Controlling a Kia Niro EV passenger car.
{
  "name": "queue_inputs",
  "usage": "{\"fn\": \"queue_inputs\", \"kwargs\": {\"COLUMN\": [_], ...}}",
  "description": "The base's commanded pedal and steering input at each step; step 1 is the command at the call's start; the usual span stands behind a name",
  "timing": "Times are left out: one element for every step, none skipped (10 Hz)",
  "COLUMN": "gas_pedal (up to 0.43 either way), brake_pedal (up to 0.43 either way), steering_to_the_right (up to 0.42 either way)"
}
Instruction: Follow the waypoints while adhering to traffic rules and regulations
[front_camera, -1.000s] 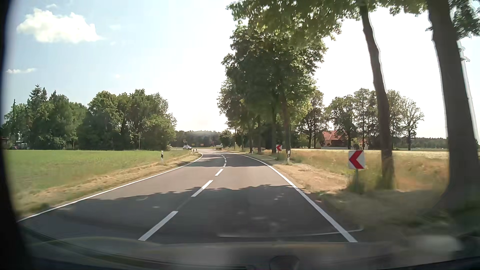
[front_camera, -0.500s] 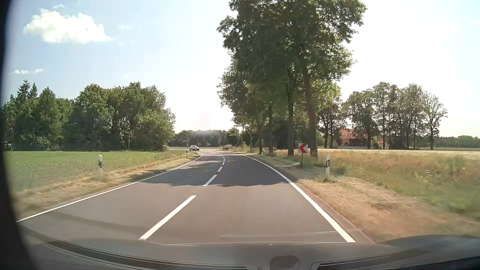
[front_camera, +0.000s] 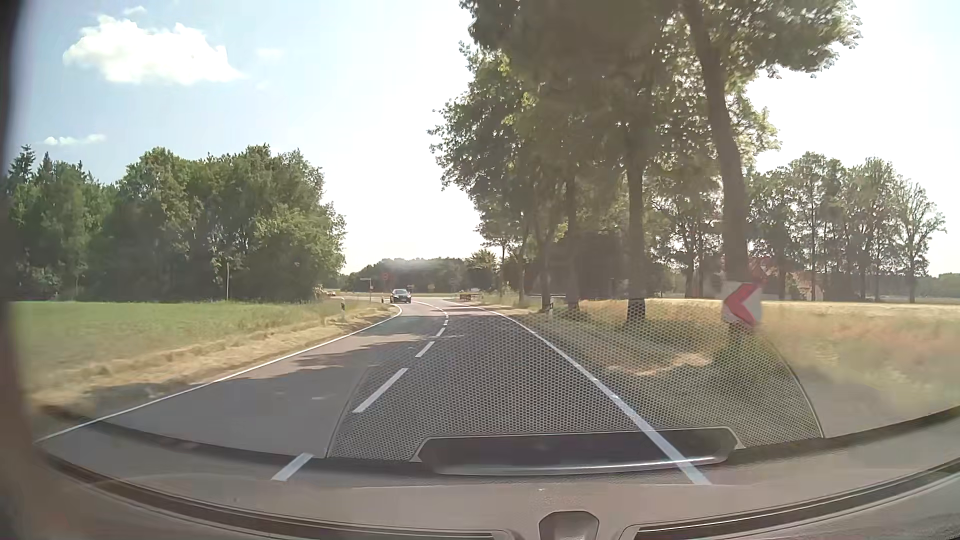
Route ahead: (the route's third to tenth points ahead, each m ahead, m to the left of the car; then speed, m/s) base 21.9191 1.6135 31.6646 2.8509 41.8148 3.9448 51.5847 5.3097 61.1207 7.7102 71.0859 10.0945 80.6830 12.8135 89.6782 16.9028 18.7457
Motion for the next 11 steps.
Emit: {"fn": "queue_inputs", "kwargs": {"gas_pedal": [0.0, 0.0, 0.0, 0.0, 0.0, 0.0, 0.0, 0.0, 0.0, 0.0, 0.0], "brake_pedal": [0.006, 0.006, 0.0, 0.006, 0.006, 0.006, 0.006, 0.006, 0.006, 0.006, 0.006], "steering_to_the_right": [-0.019, -0.019, -0.019, -0.019, -0.02, -0.02, -0.022, -0.023, -0.023, -0.023, -0.021]}}
